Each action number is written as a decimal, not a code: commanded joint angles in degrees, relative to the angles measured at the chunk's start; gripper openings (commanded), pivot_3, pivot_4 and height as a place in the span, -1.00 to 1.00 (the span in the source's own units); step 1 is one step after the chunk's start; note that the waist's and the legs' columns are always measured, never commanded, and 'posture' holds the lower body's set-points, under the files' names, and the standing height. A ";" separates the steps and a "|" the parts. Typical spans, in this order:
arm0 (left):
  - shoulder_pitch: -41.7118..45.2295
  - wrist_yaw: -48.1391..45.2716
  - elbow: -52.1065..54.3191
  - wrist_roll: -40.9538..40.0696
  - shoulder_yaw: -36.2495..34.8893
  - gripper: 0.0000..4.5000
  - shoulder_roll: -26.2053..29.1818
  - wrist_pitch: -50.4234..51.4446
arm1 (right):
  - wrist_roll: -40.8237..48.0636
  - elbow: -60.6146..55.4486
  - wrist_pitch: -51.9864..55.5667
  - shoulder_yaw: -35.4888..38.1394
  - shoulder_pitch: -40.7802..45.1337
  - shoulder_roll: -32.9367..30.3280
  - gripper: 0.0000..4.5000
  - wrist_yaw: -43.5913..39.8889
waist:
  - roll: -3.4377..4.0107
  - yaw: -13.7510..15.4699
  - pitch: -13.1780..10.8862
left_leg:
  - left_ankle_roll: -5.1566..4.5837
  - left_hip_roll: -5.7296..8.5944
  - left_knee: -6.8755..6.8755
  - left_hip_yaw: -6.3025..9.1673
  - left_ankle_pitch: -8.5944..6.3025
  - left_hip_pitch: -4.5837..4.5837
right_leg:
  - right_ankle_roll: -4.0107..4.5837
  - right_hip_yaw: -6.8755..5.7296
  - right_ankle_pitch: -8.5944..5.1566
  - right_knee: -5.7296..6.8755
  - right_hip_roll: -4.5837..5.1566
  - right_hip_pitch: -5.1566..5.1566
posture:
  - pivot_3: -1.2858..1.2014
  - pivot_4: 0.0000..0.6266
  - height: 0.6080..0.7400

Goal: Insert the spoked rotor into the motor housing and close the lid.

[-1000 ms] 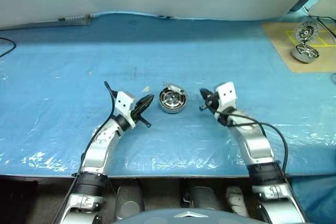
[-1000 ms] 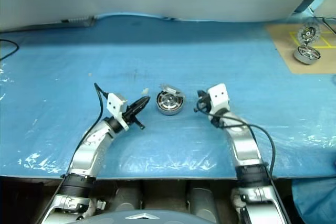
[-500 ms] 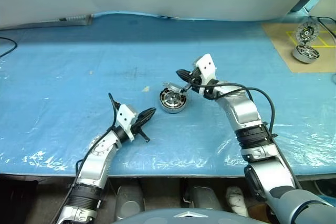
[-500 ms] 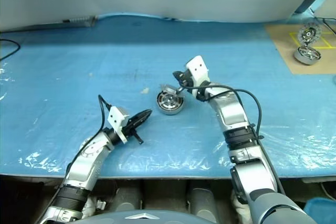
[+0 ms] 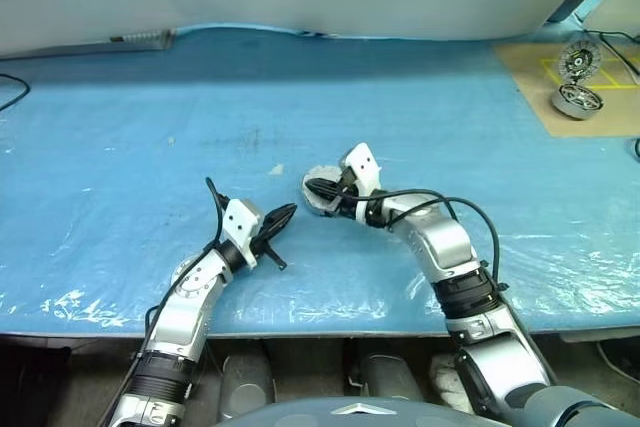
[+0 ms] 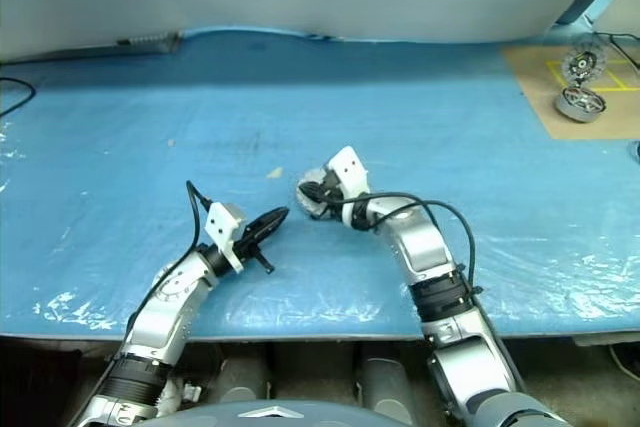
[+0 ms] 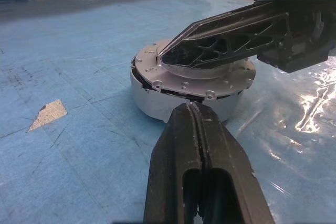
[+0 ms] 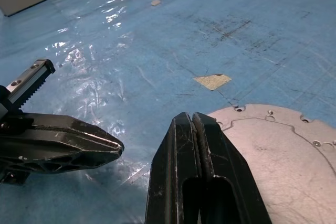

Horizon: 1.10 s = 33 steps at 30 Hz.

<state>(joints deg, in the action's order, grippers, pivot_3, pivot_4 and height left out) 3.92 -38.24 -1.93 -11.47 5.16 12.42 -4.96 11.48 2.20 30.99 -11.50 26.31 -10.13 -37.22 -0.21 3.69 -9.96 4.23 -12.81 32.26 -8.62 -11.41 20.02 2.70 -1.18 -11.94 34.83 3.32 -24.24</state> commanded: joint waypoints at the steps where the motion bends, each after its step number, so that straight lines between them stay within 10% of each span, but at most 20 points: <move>1: -0.06 0.03 2.25 -0.51 0.29 -0.99 0.25 -0.39 | -0.67 -0.59 -0.26 -1.17 -2.22 0.75 -1.00 1.66 | 0.00 0.00 0.00 | 0.00 0.00 0.00 0.00 0.00 0.00 | 0.00 0.00 0.00 0.00 0.00 0.04 | 0.03 -0.52 1.00; 10: 0.71 0.35 1.59 -0.75 -0.01 -0.99 -0.12 -0.54 | 3.71 -14.07 6.19 2.40 1.37 -0.38 -1.00 2.73 | 0.01 0.05 0.00 | 0.01 0.00 -0.04 0.01 0.00 0.06 | -0.01 0.00 0.01 -0.05 -0.01 -0.07 | 0.03 -0.52 1.00; 24: 0.80 0.54 1.38 -0.67 0.33 -1.00 -0.57 -0.33 | -2.30 -14.62 7.22 -2.42 0.21 -6.59 0.96 5.44 | 0.01 0.10 0.00 | 0.02 0.01 -0.03 0.00 0.00 0.04 | -0.02 0.01 0.00 -0.04 -0.01 -0.06 | 0.03 -0.52 1.00; 33: 0.75 0.98 1.82 -0.66 0.69 -1.00 -0.84 0.01 | -6.27 -7.17 -0.61 -2.41 -0.39 -4.61 0.98 9.65 | 0.01 0.12 0.00 | 0.01 0.01 -0.03 0.00 0.00 0.05 | -0.01 0.01 0.00 -0.05 -0.01 -0.07 | 0.03 -0.52 1.00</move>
<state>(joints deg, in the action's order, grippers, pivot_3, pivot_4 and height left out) 4.39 -37.36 -1.92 -11.58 5.50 11.73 -4.50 5.76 -4.81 32.46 -14.24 25.91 -15.23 -28.21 -0.20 3.81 -9.96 4.25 -12.80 32.23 -8.62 -11.41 20.07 2.68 -1.17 -11.94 34.79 3.31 -24.31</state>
